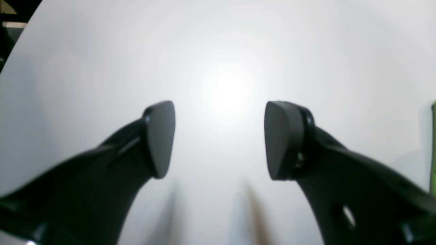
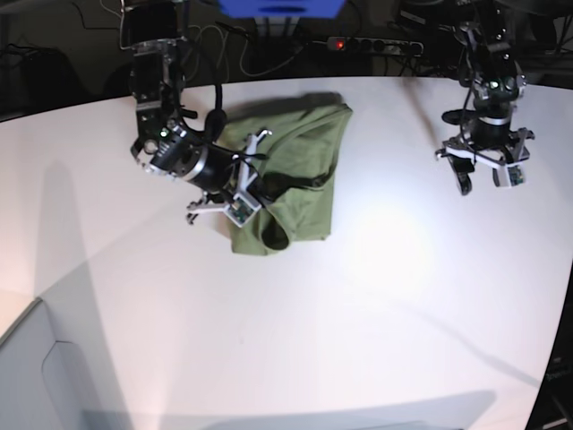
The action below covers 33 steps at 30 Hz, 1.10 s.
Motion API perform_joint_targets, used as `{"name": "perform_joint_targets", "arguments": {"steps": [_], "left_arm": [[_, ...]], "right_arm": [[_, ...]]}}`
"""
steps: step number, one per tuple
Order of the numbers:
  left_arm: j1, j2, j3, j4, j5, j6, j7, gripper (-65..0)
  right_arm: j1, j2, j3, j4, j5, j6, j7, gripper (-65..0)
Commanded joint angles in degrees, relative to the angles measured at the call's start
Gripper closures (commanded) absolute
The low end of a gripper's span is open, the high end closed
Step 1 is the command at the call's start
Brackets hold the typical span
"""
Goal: Fold the T-shirt properly
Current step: 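Release the flap and press the right gripper along the bundle's edge, then grasp the bundle's edge with the left gripper and pull it toward the right gripper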
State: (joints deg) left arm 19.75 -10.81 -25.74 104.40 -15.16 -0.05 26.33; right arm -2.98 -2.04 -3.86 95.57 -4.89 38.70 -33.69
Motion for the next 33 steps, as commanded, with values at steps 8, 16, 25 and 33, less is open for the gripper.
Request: {"name": "perform_joint_targets", "arguments": {"steps": [8,16,25,33], "left_arm": [[0.08,-0.40,-0.33,1.23,-0.27,0.10,-1.14,-39.5],[1.22,-0.14,-0.33,1.23,-0.27,0.10,-1.14,-39.6],[2.45,2.50,0.29,6.33,-1.41,0.10,-1.14,-39.8],[1.66,5.23,13.65,6.24,-12.67,0.54,-1.05,-39.8]], "right_arm": [[4.87,-2.13,-7.79,-0.76,1.32,1.30,1.74,-2.8],[7.34,-3.80,-7.79,-3.13,1.32,1.30,1.82,-38.1],[1.97,-3.98,1.53,4.69,1.32,1.30,5.69,-46.7],[-3.83,-0.20,5.84,8.12,1.32,1.30,5.52,-47.0]]}}
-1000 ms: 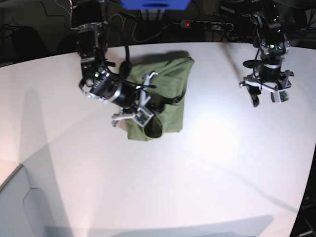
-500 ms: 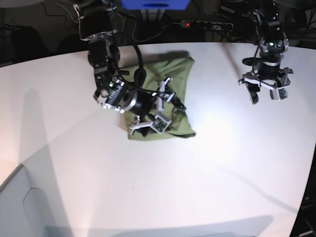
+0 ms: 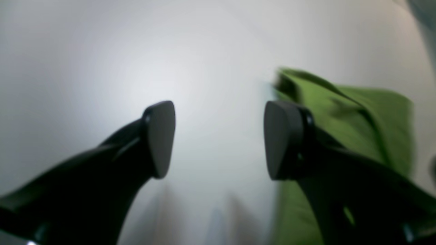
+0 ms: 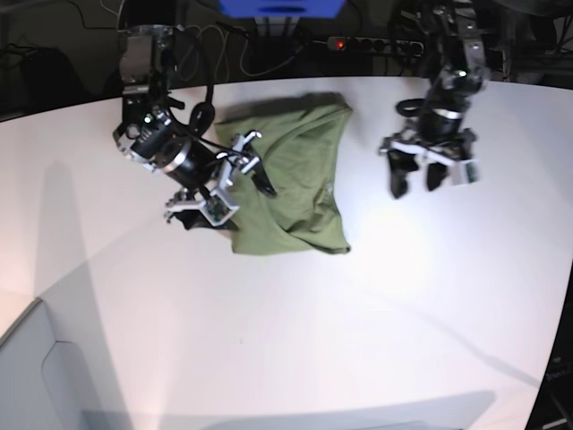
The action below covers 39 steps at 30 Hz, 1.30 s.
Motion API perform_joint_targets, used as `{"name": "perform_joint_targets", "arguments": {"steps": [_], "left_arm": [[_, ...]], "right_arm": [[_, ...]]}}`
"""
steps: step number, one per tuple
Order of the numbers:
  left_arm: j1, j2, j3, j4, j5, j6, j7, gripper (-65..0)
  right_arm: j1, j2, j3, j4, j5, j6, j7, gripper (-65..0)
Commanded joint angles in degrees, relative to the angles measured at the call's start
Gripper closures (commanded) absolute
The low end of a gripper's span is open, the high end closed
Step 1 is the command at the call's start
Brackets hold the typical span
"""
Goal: Fold the T-shirt properly
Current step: 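Grasp the bundle's edge with the left gripper and pull it toward the right gripper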
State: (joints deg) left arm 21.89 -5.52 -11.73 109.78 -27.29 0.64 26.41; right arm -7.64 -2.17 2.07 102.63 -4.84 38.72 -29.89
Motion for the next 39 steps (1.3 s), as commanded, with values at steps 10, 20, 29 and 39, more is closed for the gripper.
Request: {"name": "perform_joint_targets", "arguments": {"steps": [10,20,29,39], "left_arm": [[-4.00,4.42,10.28,-11.71,-1.24,-0.16,-1.23,-39.8],[-6.72,4.33,15.20,-19.18,-1.33,-0.60,-1.40,-39.4],[-6.90,3.98,15.02,-22.00,-1.33,-0.78,-1.67,-12.7],[-13.93,-0.33,19.51,-25.07,-0.80,-0.78,-1.05,0.0]], "right_arm": [[-1.99,3.80,-0.09,1.50,1.28,1.28,1.80,-46.9],[-3.75,4.33,2.81,3.26,1.11,1.28,1.71,-46.8],[-3.92,5.47,10.02,4.23,1.11,1.28,1.71,-46.5],[-5.33,5.38,20.13,11.96,1.11,1.28,1.71,-46.5]]}}
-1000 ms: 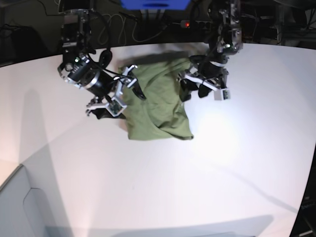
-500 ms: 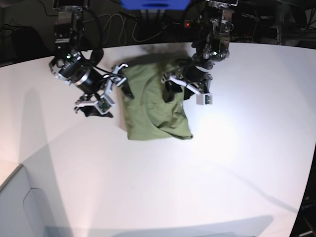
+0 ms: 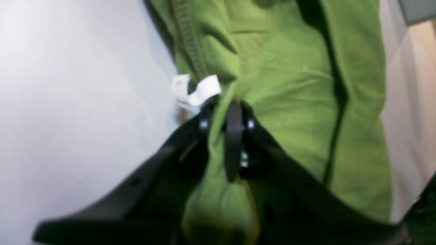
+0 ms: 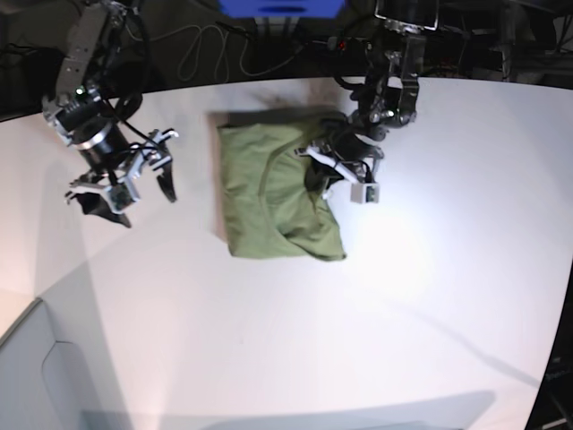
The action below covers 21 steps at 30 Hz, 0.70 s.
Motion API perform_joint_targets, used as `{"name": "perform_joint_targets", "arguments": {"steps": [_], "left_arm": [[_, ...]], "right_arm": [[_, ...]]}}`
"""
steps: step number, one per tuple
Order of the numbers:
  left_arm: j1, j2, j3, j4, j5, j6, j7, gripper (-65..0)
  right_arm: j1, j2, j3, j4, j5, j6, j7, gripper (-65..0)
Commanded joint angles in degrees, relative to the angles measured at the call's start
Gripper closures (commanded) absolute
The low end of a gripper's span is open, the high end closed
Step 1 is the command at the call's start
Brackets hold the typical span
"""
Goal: Fold the T-shirt properly
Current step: 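Grasp the bundle's edge with the left gripper and pull it toward the right gripper, then drag the bundle with the left gripper, then release and withdraw it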
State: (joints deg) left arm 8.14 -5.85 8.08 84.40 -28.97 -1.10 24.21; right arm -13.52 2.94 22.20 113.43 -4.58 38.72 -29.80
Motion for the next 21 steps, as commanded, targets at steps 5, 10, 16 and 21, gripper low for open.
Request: {"name": "perform_joint_targets", "arguments": {"steps": [5,10,16,21], "left_arm": [[-8.63,-6.94,11.92,-5.15,0.44,0.97,1.16,0.0],[-20.05,-10.37,27.13,-13.59,0.97,0.97,1.68,0.0],[-32.36,-10.02,46.03,-19.74,1.15,0.97,2.47,0.0],[-41.24,-9.76,61.24,-21.50,1.15,-3.07,-1.31,0.0]], "right_arm": [[-0.24,-0.08,5.63,2.66,0.84,1.28,1.63,-46.5],[-1.38,-0.08,9.85,2.75,0.84,1.28,1.63,-46.5],[-2.61,-0.17,13.19,2.75,0.84,1.28,1.63,-46.4],[-2.70,-2.72,17.23,2.75,0.84,1.28,1.63,-46.4]]}}
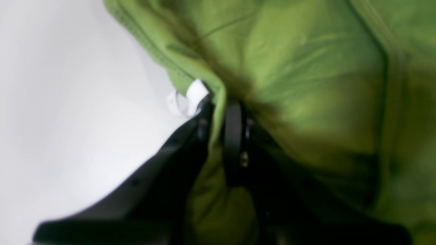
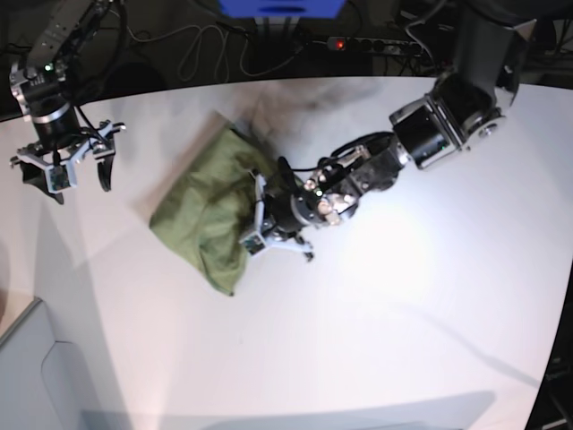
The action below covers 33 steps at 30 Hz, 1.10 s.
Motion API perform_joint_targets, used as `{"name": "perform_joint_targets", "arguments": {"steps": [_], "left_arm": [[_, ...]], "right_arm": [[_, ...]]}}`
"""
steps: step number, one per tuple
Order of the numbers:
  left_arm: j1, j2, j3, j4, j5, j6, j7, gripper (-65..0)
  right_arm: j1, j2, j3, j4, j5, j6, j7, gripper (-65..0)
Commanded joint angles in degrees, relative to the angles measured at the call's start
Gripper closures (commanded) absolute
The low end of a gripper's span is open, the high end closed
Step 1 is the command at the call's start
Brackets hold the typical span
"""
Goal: Fold the T-shirt properly
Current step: 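Drag the bundle with the left gripper, then release and withdraw it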
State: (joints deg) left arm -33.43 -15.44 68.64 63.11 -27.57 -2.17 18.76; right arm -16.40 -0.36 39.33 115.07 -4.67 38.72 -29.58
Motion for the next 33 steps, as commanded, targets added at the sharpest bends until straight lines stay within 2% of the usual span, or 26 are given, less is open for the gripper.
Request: {"name": "perform_joint_targets", "arguments": {"steps": [1,3,5,8,12,13,16,20,23,26,33], "left_arm": [[-1.08,-0.16,3.14,-0.39,-0.25,-4.99,2.99,0.0],[-3.01,-0.16,6.57,-1.44,-0.25,-11.06,1.15,0.0],[-4.50,0.98,8.94,-3.29,-0.16,-15.45,-0.43,0.0],[-5.30,2.74,9.47,-6.54,4.32,-18.44,-1.31,0.0],[-5.30,5.20,9.38,-9.53,14.87,-18.35,-1.93,0.0],[-5.30,5.55,9.38,-10.06,16.45,-18.35,-1.93,-2.3],[-5.30,5.99,9.38,-9.71,18.91,-18.35,-1.84,-12.9],[-5.47,5.73,9.29,-8.47,19.79,-18.35,-1.93,-32.5],[-5.82,4.67,5.60,-4.61,21.73,-18.35,-1.40,-42.2],[-5.82,3.18,1.64,-0.30,23.92,-18.35,-1.40,-45.1],[-2.57,-1.22,-11.45,9.99,24.10,-18.35,-1.31,-45.4]], "right_arm": [[0.18,0.23,0.80,1.11,0.93,1.28,1.41,-46.4],[0.01,-0.74,1.77,1.11,0.93,1.28,1.41,-46.4],[-0.96,-1.79,2.56,1.11,0.93,1.28,1.41,-46.4],[-1.93,-2.14,2.82,1.11,0.93,1.28,1.41,-46.4],[-3.68,-3.64,2.73,1.55,0.93,1.28,1.41,-46.4],[-3.86,-3.99,2.73,1.55,0.93,1.28,1.58,-46.4],[-4.12,-5.13,2.73,1.99,0.93,1.28,1.41,-46.4],[-4.21,-6.10,2.73,2.87,0.93,1.28,1.41,-46.4],[-5.09,-6.10,2.56,3.22,0.93,1.28,1.41,-46.4],[-5.44,-6.19,2.47,3.22,0.93,1.28,1.41,-46.4],[-6.23,-6.98,2.38,3.92,0.93,1.28,1.41,-46.4]]}}
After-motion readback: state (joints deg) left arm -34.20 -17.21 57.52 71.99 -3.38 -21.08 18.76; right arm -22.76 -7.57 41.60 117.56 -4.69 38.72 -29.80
